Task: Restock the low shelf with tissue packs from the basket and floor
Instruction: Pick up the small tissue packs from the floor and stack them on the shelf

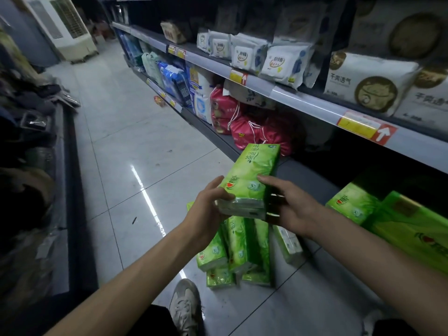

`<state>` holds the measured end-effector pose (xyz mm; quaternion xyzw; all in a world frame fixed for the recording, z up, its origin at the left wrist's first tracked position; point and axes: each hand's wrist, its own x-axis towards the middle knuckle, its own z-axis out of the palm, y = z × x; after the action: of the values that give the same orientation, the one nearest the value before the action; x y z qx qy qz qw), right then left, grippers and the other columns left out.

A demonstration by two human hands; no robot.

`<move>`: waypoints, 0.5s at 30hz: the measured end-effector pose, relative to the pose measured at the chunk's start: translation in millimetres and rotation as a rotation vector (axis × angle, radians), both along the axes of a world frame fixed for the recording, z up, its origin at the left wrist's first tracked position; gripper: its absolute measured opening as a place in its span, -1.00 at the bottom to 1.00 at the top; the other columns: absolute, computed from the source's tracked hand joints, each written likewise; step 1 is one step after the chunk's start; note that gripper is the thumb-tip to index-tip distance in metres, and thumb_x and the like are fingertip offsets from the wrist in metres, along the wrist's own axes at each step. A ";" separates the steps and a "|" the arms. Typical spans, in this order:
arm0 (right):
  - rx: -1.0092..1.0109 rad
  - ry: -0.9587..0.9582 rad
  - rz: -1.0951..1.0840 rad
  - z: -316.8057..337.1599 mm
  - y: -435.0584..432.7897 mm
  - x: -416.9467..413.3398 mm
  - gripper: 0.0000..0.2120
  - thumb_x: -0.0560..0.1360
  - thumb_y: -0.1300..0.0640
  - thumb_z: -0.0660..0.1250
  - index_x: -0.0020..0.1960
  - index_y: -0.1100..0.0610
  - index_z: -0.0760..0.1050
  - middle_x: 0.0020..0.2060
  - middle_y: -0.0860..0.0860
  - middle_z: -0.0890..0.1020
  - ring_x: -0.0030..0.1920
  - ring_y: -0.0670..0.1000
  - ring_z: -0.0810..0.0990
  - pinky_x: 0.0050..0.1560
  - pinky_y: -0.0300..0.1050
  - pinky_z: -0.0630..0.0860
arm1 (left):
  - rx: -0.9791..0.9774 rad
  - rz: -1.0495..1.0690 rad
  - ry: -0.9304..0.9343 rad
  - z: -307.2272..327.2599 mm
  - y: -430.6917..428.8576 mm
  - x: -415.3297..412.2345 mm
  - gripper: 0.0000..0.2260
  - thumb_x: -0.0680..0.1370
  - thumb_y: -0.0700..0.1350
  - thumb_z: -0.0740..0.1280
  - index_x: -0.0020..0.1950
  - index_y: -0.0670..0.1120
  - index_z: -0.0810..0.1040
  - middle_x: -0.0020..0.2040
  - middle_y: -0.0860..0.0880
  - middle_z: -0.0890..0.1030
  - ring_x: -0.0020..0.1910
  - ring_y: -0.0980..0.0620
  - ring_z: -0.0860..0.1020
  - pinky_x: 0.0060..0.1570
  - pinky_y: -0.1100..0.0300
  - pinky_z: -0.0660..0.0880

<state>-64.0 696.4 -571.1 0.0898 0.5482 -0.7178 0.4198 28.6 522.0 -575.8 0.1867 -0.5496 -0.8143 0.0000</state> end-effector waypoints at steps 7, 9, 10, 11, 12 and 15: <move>-0.032 -0.011 -0.080 -6.1 4.9 -2.6 -0.44 0.41 0.20 0.51 0.40 0.23 0.53 0.24 0.20 0.67 0.33 0.24 0.60 0.35 0.19 0.52 | 0.072 -0.008 -0.069 -1.6 9.5 -4.5 -0.61 0.50 -0.20 0.23 0.30 -0.21 0.59 0.10 -0.17 0.64 -0.02 -0.12 0.61 -0.16 0.14 0.58; -0.037 -0.020 -0.111 -7.9 6.5 -5.0 -0.46 0.42 0.25 0.49 0.39 0.27 0.53 0.24 0.21 0.66 0.33 0.24 0.60 0.36 0.19 0.52 | 0.063 0.044 -0.168 -1.9 9.7 -6.0 -0.72 0.53 -0.04 0.34 0.16 -0.11 0.67 0.06 -0.14 0.65 -0.06 -0.10 0.63 -0.11 0.10 0.58; -0.038 -0.023 -0.130 -8.1 7.8 -6.3 -0.47 0.43 0.27 0.48 0.38 0.29 0.53 0.25 0.23 0.66 0.33 0.25 0.59 0.37 0.21 0.51 | 0.053 0.074 -0.230 -3.5 9.0 -6.2 -0.70 0.53 0.04 0.37 0.15 -0.10 0.67 0.05 -0.14 0.65 -0.07 -0.10 0.65 -0.09 0.07 0.60; -0.046 -0.022 -0.150 -8.2 9.4 -7.6 -0.48 0.43 0.28 0.47 0.37 0.31 0.53 0.25 0.24 0.65 0.34 0.26 0.58 0.39 0.23 0.49 | 0.045 0.096 -0.283 -6.2 7.7 -6.4 -0.64 0.54 0.11 0.40 0.20 -0.10 0.65 0.06 -0.15 0.66 -0.06 -0.11 0.67 -0.05 0.03 0.62; -0.059 -0.021 -0.167 -8.9 10.7 -9.0 -0.49 0.43 0.29 0.47 0.37 0.31 0.53 0.25 0.24 0.65 0.35 0.26 0.57 0.40 0.24 0.47 | 0.046 0.102 -0.322 -8.6 6.8 -6.3 -0.56 0.54 0.17 0.41 0.26 -0.11 0.63 0.08 -0.16 0.66 -0.03 -0.12 0.69 -0.01 0.00 0.64; -0.110 -0.027 -0.203 -15.6 14.7 -10.0 -0.53 0.43 0.32 0.45 0.34 0.32 0.55 0.23 0.24 0.67 0.32 0.26 0.60 0.41 0.23 0.47 | 0.088 0.046 -0.357 -10.9 11.4 -4.2 -0.39 0.47 0.29 0.46 0.32 -0.15 0.61 0.12 -0.21 0.68 0.12 -0.19 0.71 0.16 -0.08 0.64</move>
<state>-74.0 711.1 -586.7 0.1313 0.4904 -0.7844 0.3564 24.4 533.4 -586.7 0.3407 -0.5002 -0.7913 -0.0870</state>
